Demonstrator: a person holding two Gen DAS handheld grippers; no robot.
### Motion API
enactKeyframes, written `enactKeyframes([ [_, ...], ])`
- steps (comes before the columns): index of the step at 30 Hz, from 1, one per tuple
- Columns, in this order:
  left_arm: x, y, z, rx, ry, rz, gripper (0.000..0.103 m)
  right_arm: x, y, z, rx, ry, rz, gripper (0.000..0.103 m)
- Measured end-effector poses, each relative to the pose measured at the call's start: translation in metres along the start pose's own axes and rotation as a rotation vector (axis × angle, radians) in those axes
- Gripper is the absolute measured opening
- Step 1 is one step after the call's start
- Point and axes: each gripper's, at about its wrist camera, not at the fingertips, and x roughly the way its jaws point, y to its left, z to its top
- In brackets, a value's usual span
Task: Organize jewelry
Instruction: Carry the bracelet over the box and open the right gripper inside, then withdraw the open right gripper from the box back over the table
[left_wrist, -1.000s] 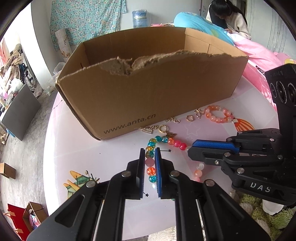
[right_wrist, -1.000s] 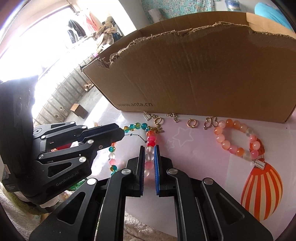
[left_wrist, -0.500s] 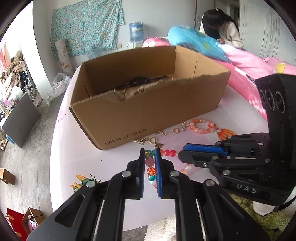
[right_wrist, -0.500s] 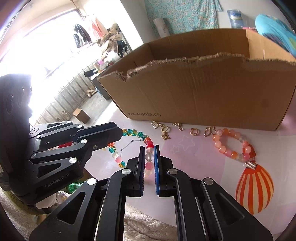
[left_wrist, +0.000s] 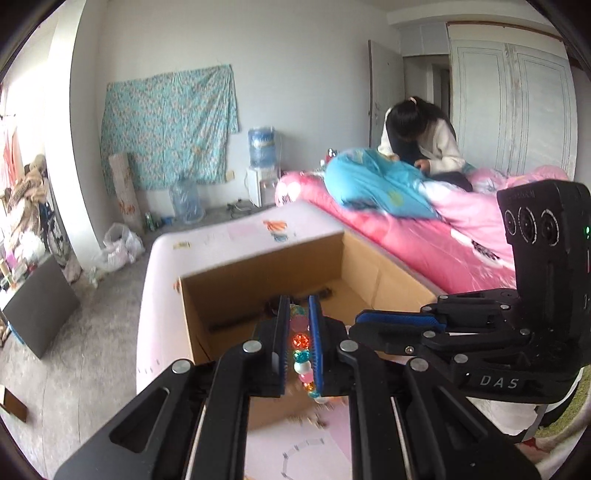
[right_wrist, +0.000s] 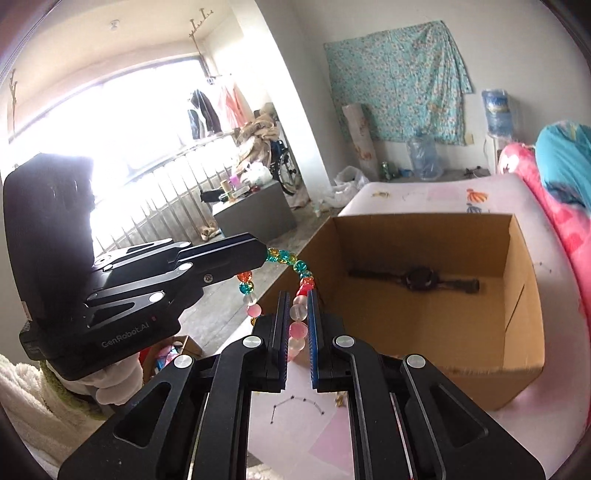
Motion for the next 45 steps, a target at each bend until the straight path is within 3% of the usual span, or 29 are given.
enactKeyframes([
  [5, 0.041, 0.020, 0.024, 0.019, 0.027, 0.041, 0.010, 0.043, -0.027, 0.029, 0.065, 0.096, -0.002, 0.007],
  [10, 0.091, 0.038, 0.018, 0.029, 0.164, 0.057, 0.010, 0.098, -0.059, 0.027, 0.216, 0.284, 0.019, 0.007],
  [13, 0.112, 0.046, 0.008, 0.042, 0.234, 0.059, 0.010, 0.124, -0.064, 0.028, 0.242, 0.369, 0.013, 0.007],
  [18, 0.153, 0.060, -0.002, 0.067, 0.336, 0.104, 0.010, 0.168, -0.066, 0.031, 0.232, 0.475, -0.061, 0.009],
  [21, 0.165, 0.074, -0.005, 0.024, 0.364, 0.129, 0.010, 0.191, -0.079, 0.035, 0.250, 0.520, -0.093, 0.010],
  [24, 0.162, 0.082, -0.005, -0.031, 0.340, 0.123, 0.010, 0.182, -0.087, 0.038, 0.287, 0.509, -0.078, 0.010],
  [29, 0.134, 0.087, -0.005, -0.076, 0.267, 0.109, 0.010, 0.149, -0.087, 0.043, 0.265, 0.412, -0.049, 0.010],
  [35, 0.071, 0.076, -0.014, -0.090, 0.125, 0.014, 0.017, 0.066, -0.082, 0.038, 0.216, 0.243, 0.080, 0.010],
  [38, 0.040, 0.060, -0.034, -0.086, 0.071, -0.073, 0.020, 0.025, -0.077, 0.020, 0.171, 0.164, 0.115, 0.011],
  [41, 0.024, 0.043, -0.058, -0.104, 0.066, -0.148, 0.021, -0.006, -0.079, -0.009, 0.167, 0.124, 0.124, 0.015],
  [43, 0.023, 0.031, -0.078, -0.128, 0.095, -0.194, 0.023, -0.014, -0.081, -0.037, 0.166, 0.142, 0.080, 0.023],
  [45, 0.029, 0.020, -0.095, -0.139, 0.135, -0.207, 0.023, -0.009, -0.080, -0.060, 0.170, 0.189, 0.005, 0.023],
])
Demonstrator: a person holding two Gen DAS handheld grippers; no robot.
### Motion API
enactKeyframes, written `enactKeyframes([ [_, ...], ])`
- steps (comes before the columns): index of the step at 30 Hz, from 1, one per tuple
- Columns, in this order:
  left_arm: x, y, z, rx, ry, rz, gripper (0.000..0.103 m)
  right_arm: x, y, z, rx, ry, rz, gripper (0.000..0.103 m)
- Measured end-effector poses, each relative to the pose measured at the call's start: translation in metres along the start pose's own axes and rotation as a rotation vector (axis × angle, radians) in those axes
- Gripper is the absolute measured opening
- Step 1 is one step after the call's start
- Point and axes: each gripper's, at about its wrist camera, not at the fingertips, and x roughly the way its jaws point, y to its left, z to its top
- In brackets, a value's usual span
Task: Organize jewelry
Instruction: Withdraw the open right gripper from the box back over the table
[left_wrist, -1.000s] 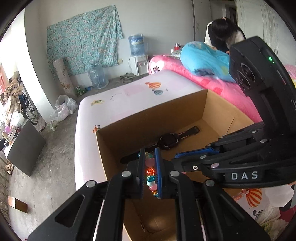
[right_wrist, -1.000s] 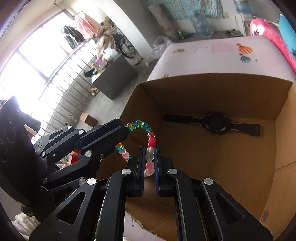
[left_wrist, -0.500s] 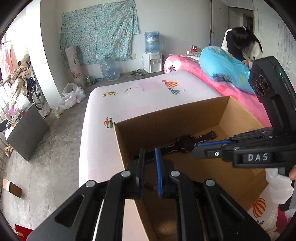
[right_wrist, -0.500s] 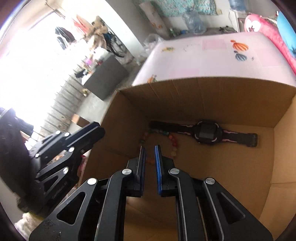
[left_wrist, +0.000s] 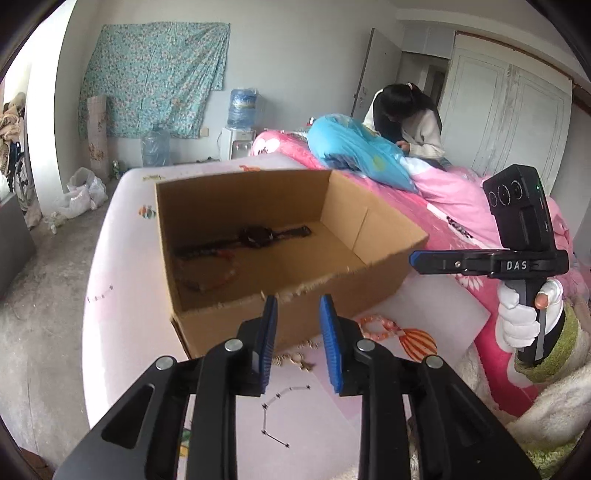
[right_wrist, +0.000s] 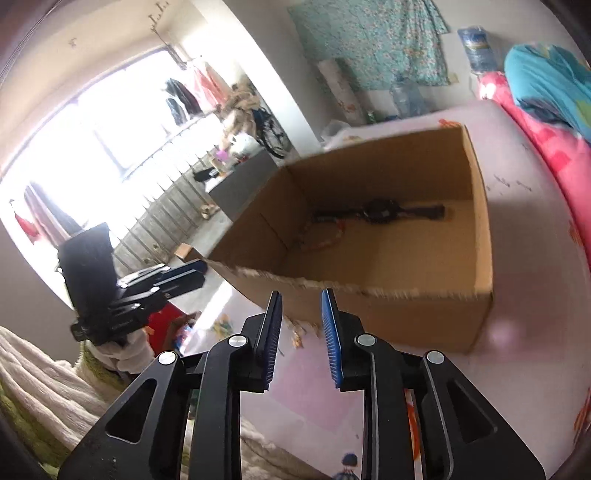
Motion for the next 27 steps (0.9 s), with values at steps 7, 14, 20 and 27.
enactKeyframes([
  [7, 0.042, -0.014, -0.032, -0.005, 0.136, 0.010, 0.023, 0.056, 0.005, -0.038, -0.093, 0.111, -0.233, 0.026],
  [14, 0.057, -0.017, -0.032, -0.006, 0.158, 0.000, 0.023, 0.104, 0.024, -0.041, -0.312, 0.198, -0.390, 0.021],
  [20, 0.059, -0.014, -0.033, -0.018, 0.162, -0.011, 0.023, 0.088, 0.012, -0.022, -0.264, 0.127, -0.391, 0.007],
  [27, 0.061, -0.006, -0.039, -0.027, 0.174, -0.034, 0.023, 0.043, -0.034, -0.004, -0.052, 0.039, -0.348, 0.008],
])
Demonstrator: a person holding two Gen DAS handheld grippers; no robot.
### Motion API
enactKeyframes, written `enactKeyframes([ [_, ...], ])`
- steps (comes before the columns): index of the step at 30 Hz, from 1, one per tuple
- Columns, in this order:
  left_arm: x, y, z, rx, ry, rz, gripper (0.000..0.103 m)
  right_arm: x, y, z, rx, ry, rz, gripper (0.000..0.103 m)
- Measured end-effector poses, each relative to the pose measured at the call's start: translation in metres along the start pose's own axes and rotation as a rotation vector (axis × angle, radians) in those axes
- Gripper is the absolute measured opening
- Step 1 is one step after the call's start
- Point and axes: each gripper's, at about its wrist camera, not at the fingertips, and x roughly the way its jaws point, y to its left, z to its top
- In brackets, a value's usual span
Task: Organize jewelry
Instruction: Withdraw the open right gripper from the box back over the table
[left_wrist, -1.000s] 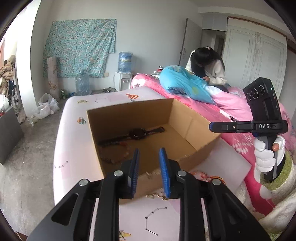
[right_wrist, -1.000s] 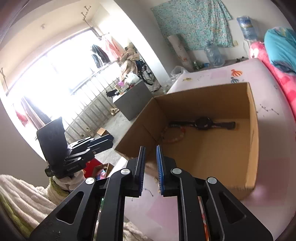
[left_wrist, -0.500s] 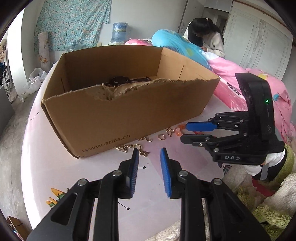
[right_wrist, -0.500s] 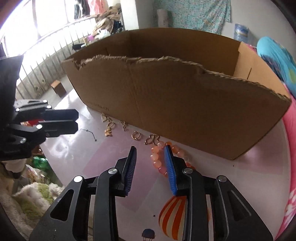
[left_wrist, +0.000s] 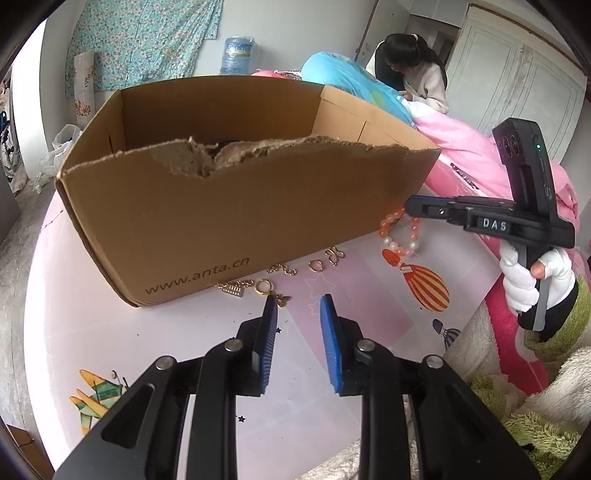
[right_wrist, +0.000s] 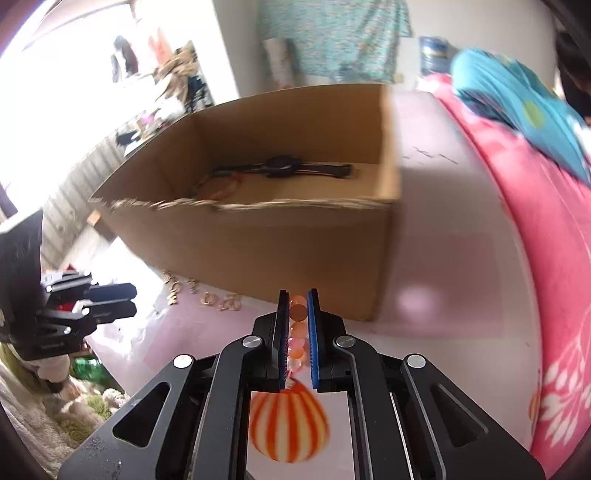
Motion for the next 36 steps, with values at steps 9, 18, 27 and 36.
enactKeyframes([
  [9, 0.005, -0.006, 0.000, 0.021, 0.011, 0.021, 0.023, -0.018, -0.045, -0.029, 0.149, 0.001, -0.098, 0.019],
  [18, 0.011, -0.005, 0.002, 0.032, 0.001, 0.102, 0.023, -0.040, -0.014, -0.041, 0.105, -0.108, -0.029, 0.020],
  [27, 0.011, 0.002, 0.003, 0.020, 0.000, 0.125, 0.023, -0.023, 0.006, -0.010, 0.097, -0.183, 0.106, 0.020],
  [36, 0.015, 0.008, 0.001, 0.007, 0.013, 0.115, 0.023, -0.031, -0.002, -0.030, 0.141, -0.132, 0.122, 0.021],
])
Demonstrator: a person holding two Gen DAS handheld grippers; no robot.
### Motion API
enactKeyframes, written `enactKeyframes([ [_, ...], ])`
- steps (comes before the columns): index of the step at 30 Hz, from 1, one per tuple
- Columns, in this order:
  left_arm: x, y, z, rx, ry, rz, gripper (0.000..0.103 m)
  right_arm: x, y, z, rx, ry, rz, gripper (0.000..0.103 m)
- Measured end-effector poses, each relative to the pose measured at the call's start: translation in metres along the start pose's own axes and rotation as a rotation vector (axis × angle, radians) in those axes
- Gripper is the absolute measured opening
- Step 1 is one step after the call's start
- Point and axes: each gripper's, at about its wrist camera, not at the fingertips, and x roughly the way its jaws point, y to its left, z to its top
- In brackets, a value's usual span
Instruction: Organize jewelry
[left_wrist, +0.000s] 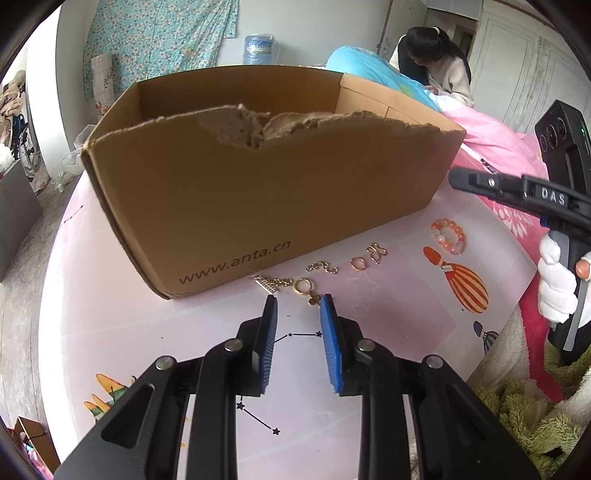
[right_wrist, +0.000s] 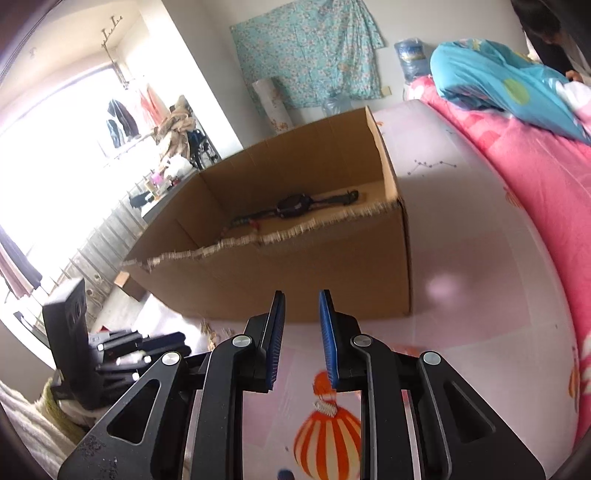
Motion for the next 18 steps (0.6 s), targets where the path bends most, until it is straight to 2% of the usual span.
enactKeyframes([
  [8, 0.009, -0.012, 0.003, 0.023, 0.016, -0.048, 0.023, -0.003, 0.006, -0.045, -0.042, 0.146, -0.063, 0.023],
  [13, 0.013, -0.015, 0.002, 0.020, 0.027, -0.054, 0.023, 0.013, 0.013, -0.060, -0.090, 0.167, -0.143, 0.022],
  [18, 0.012, -0.015, 0.001, 0.014, 0.025, -0.049, 0.023, 0.024, 0.026, -0.061, -0.164, 0.158, -0.135, 0.019],
])
